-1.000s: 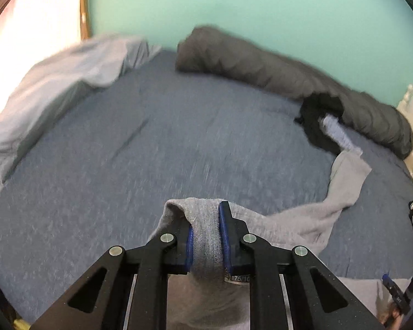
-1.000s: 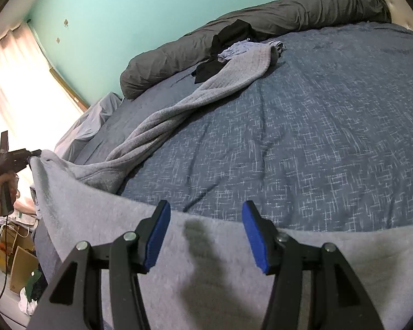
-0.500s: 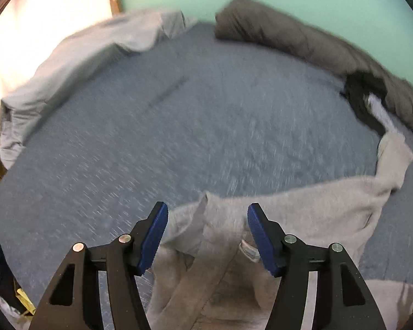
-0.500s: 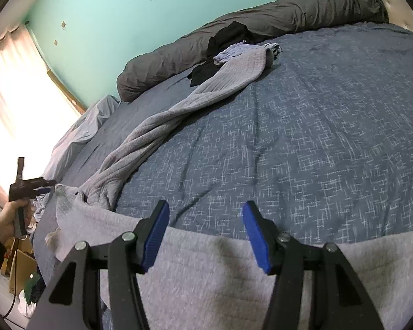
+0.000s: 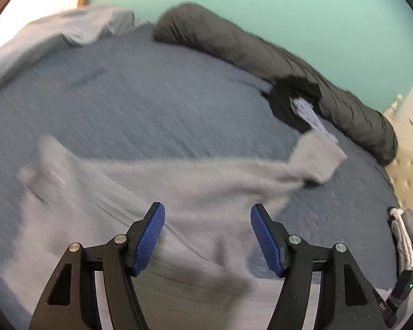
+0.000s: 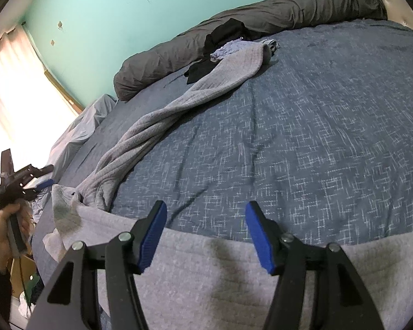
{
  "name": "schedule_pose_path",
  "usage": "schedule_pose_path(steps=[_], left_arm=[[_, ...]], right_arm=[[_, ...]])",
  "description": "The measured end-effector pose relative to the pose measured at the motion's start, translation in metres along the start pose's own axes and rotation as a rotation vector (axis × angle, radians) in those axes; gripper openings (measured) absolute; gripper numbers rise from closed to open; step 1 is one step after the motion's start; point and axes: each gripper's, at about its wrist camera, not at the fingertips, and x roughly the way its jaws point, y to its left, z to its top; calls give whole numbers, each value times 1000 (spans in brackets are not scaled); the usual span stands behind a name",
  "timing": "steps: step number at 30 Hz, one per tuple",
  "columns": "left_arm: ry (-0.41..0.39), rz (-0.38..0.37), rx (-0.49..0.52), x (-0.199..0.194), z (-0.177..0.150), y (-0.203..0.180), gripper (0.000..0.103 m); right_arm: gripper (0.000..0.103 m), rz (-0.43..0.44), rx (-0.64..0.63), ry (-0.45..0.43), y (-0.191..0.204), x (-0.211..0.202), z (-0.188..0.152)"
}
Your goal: Fold clothes
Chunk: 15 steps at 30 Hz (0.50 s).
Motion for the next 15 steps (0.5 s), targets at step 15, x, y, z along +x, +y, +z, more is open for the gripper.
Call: schedule_pose_path(steps=[15], left_arm=[[20,-49,97,58,-65,-34,72]], right_arm=[[61,-57,-63,34,8,10,1]])
